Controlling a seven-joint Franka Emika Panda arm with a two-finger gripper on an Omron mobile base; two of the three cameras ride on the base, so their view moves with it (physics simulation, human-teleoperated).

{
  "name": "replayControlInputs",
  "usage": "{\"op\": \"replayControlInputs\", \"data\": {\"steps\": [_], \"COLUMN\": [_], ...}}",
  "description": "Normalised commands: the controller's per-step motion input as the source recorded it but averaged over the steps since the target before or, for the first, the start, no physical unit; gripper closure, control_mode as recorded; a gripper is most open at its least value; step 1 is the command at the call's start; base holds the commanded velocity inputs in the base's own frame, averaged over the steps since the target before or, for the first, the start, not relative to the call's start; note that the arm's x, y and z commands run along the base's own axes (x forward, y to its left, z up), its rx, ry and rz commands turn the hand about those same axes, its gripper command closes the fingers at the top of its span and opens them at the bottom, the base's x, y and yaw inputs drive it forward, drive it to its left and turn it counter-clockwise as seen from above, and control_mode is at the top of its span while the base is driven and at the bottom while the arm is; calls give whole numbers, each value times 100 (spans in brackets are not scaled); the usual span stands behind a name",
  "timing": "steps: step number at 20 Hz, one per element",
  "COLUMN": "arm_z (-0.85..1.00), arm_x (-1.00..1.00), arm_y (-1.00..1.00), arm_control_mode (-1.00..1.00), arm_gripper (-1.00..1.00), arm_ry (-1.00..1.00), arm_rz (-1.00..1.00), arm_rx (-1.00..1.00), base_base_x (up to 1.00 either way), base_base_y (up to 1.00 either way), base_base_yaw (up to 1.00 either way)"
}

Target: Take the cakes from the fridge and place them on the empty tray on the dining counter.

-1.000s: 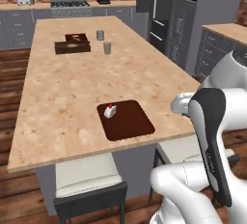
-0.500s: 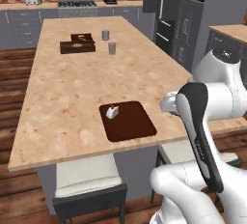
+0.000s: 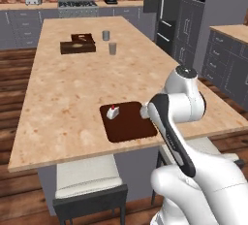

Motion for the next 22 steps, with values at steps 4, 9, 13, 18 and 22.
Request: {"op": "replayControlInputs", "data": {"steps": [4,9,13,18,22], "arm_z": [-50,-55,-59,-50,-47], "arm_x": [74,51,59,67,70], "arm_y": [0,0,3,22,18], "arm_control_mode": [-100,-100,-100,-100,-100], "arm_gripper": [100,100,100,100,100], "arm_ry": [0,-1,0,0,0], "arm_rz": [2,3,4,3,2], "arm_rx": [0,0,0,0,0], "base_base_x": [0,0,0,0,0], "base_base_y": [0,0,0,0,0], "base_base_yaw": [0,0,0,0,0]}}
